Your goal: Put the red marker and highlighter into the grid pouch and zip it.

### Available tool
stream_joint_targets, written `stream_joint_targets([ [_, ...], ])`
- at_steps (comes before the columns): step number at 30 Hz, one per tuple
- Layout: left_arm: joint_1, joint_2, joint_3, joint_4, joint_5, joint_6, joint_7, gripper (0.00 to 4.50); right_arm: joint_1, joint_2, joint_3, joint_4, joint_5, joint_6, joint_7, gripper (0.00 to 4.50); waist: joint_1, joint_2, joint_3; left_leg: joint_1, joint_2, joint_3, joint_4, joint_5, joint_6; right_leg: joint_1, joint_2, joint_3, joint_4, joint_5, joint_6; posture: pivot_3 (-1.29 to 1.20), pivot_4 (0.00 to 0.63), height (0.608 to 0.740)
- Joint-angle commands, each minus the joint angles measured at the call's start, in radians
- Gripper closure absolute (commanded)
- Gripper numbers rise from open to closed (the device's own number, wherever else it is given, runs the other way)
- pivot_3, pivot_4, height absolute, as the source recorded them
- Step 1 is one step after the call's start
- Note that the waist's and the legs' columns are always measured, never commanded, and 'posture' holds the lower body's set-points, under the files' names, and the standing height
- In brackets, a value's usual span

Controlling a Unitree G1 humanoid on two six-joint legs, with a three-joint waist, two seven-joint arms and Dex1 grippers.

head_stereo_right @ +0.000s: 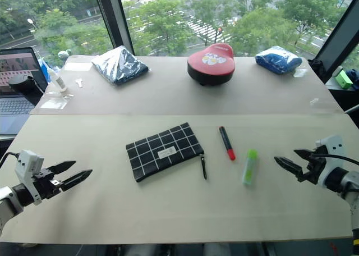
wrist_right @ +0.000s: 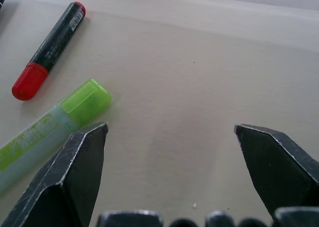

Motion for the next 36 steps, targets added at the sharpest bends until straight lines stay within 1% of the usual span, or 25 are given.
stream_joint_targets([
  [1,-0.010,0.010,0.018,0.002,-0.008,-0.034,-0.028,0.00,-0.016,-0.020,-0.014,-0.012,0.001,-0.002,-0.003,0.01,0.000,0.000,0.000,0.000,0.000,0.000,0.000,0.000,0.000,0.000,0.000,0.000,0.000,0.000,0.000,0.00,0.150,0.740],
  [4,-0.068,0.030,-0.025,0.065,0.000,-0.072,-0.105,0.00,-0.029,-0.008,-0.007,-0.020,0.007,0.017,-0.017,0.01,0.001,0.000,0.000,0.000,0.000,0.000,0.000,0.000,0.000,0.000,0.000,0.000,0.000,0.000,0.000,0.00,0.150,0.740],
  [6,-0.101,0.036,-0.068,0.117,0.102,-0.258,-0.143,0.00,-0.048,-0.002,-0.017,-0.020,0.028,0.043,-0.025,0.51,0.003,0.000,0.000,0.000,0.000,0.000,0.000,0.000,0.000,0.000,0.000,-0.001,0.000,0.000,0.000,0.00,0.150,0.740],
  [7,-0.103,0.052,-0.098,0.131,0.148,-0.324,-0.171,0.00,-0.060,-0.001,-0.021,-0.025,0.042,0.061,-0.025,0.70,0.003,0.000,0.000,0.000,0.000,0.000,0.000,0.000,0.000,0.000,0.000,-0.001,0.000,0.000,0.000,0.00,0.150,0.740],
  [8,-0.101,0.068,-0.128,0.140,0.197,-0.413,-0.205,0.00,-0.067,0.001,-0.023,-0.044,0.059,0.075,-0.017,1.05,0.001,0.000,0.000,0.000,0.000,0.000,0.000,0.000,0.000,0.000,0.000,-0.001,0.000,0.000,0.000,0.00,0.150,0.740],
  [10,-0.113,0.096,-0.168,0.170,0.262,-0.538,-0.243,0.00,-0.084,0.008,-0.025,-0.091,0.094,0.108,-0.010,1.76,0.000,0.000,0.000,0.000,0.000,0.000,0.000,0.000,0.000,0.000,0.000,0.000,0.000,0.000,0.000,0.00,0.150,0.740],
  [13,-0.146,0.136,-0.217,0.222,0.344,-0.702,-0.282,0.00,-0.131,0.032,-0.020,-0.173,0.156,0.159,-0.035,2.81,-0.002,0.000,0.000,-0.002,0.000,0.001,-0.001,0.000,0.000,-0.003,-0.002,0.000,0.000,0.000,-0.001,0.00,0.150,0.740],
  [15,-0.174,0.147,-0.251,0.249,0.376,-0.790,-0.302,0.00,-0.162,0.056,0.000,-0.235,0.189,0.190,-0.052,3.48,-0.003,0.000,0.000,-0.003,0.001,0.001,-0.001,0.000,0.000,-0.005,-0.003,0.001,0.000,0.000,-0.002,0.00,0.150,0.740],
  [18,-0.230,0.119,-0.337,0.223,0.406,-0.888,-0.322,0.00,-0.213,0.117,0.110,-0.342,0.221,0.241,-0.064,4.48,-0.002,0.001,0.000,-0.004,0.001,0.001,-0.001,0.000,0.000,-0.009,-0.003,0.000,0.000,0.001,-0.002,0.00,0.150,0.740],
  [20,-0.263,0.100,-0.400,0.215,0.441,-0.955,-0.329,0.00,-0.252,0.157,0.208,-0.368,0.202,0.250,-0.061,4.48,-0.001,0.001,0.000,-0.005,0.001,0.001,0.000,0.000,0.000,-0.010,-0.003,0.000,0.000,0.001,-0.002,0.00,0.150,0.740],
  [22,-0.285,0.092,-0.440,0.220,0.466,-1.007,-0.329,0.00,-0.282,0.186,0.279,-0.377,0.185,0.254,-0.062,4.48,-0.001,0.000,0.000,-0.006,0.000,0.001,0.000,0.001,0.001,-0.011,-0.002,0.000,0.001,0.001,-0.002,0.00,0.150,0.740],
  [25,-0.310,0.085,-0.479,0.225,0.480,-1.062,-0.327,0.00,-0.332,0.220,0.407,-0.358,0.085,0.216,-0.097,4.48,-0.001,0.001,0.000,-0.010,-0.001,0.001,0.001,0.004,0.005,-0.013,-0.002,-0.001,0.002,0.001,-0.001,0.00,0.150,0.740],
  [27,-0.316,0.086,-0.505,0.229,0.488,-1.099,-0.332,0.00,-0.363,0.252,0.471,-0.335,0.045,0.185,-0.096,4.48,-0.002,0.001,0.000,-0.010,-0.002,0.001,0.000,0.007,0.001,-0.013,-0.002,-0.001,0.002,0.001,-0.001,0.00,0.150,0.740],
  [30,-0.328,0.089,-0.541,0.261,0.513,-1.157,-0.335,0.00,-0.407,0.280,0.551,-0.277,-0.031,0.126,-0.077,4.48,-0.003,0.001,0.000,-0.010,-0.002,0.001,0.000,0.007,0.001,-0.013,-0.001,-0.002,0.002,0.001,-0.001,0.00,0.150,0.740],
  [36,-0.355,0.082,-0.579,0.321,0.544,-1.238,-0.306,0.00,-0.467,0.321,0.655,-0.179,-0.140,0.042,-0.051,4.48,-0.002,0.001,0.000,-0.008,-0.003,0.002,0.001,0.007,0.001,-0.013,0.000,-0.003,0.002,0.001,-0.001,0.00,0.150,0.740],
])
